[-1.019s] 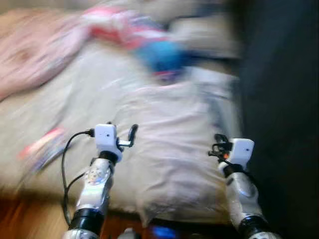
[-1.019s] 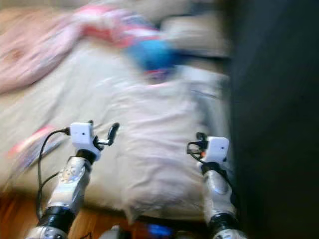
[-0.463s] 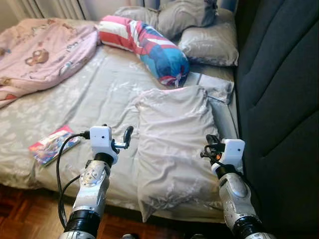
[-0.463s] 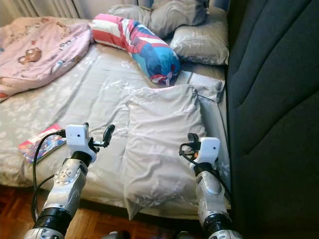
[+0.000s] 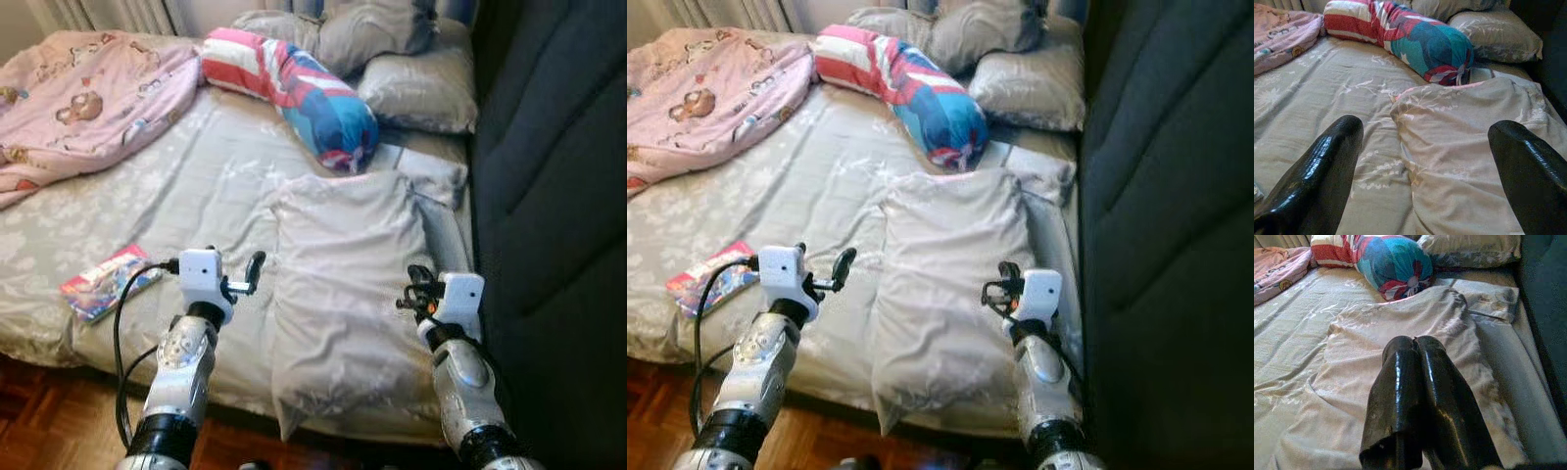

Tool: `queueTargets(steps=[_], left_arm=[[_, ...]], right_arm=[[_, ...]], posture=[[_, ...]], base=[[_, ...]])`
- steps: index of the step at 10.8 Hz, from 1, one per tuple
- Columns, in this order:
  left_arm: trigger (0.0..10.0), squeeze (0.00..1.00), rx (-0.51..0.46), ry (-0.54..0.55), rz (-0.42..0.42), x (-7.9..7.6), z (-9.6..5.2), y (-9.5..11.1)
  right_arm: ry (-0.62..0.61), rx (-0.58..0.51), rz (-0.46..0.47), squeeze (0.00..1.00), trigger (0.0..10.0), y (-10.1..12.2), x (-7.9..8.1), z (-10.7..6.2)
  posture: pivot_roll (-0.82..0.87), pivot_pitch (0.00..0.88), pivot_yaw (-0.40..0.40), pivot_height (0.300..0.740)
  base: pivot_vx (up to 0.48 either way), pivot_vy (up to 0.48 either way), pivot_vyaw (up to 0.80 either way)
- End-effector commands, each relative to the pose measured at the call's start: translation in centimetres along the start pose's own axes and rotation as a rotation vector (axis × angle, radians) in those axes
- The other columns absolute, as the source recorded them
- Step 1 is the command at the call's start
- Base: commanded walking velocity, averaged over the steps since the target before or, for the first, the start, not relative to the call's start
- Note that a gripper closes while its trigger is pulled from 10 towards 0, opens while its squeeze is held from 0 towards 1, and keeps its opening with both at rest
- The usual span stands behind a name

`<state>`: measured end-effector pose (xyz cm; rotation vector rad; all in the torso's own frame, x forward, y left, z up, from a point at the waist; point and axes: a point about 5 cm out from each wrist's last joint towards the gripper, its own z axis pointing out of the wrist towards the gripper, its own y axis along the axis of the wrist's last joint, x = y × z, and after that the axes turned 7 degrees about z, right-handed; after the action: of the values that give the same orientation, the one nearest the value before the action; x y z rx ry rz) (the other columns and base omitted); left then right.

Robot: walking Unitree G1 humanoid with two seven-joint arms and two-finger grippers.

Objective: Clean up the room

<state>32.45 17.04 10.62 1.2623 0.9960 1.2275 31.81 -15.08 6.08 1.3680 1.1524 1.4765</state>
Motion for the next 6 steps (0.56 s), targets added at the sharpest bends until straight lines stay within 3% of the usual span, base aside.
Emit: queueTargets(steps=[1, 4, 6], left_arm=[[10.0, 0.0, 0.029, -0.01, 0.004, 0.08, -0.33, -0.59], [10.0, 0.0, 0.023, 0.006, 0.008, 0.56, -0.23, -0.39], [10.0, 0.0, 0.022, -0.002, 0.016, 0.6, -0.15, -0.27]], right_arm=[[-0.009, 0.04, 0.006, 0.0, 10.0, -0.77, -0.13, -0.34], [-0.004, 0.051, 0.008, 0.0, 10.0, -0.9, 0.01, -0.32], [-0.002, 0.053, 0.007, 0.0, 10.0, -0.95, 0.06, -0.34]], posture=[[0.06, 0.21, 0.017, 0.74], [0.06, 0.21, 0.018, 0.74], [0.06, 0.21, 0.016, 0.74]], base=[[0.0, 0.0, -0.79], [0.17, 0.0, -0.79], [0.0, 0.0, -0.78]])
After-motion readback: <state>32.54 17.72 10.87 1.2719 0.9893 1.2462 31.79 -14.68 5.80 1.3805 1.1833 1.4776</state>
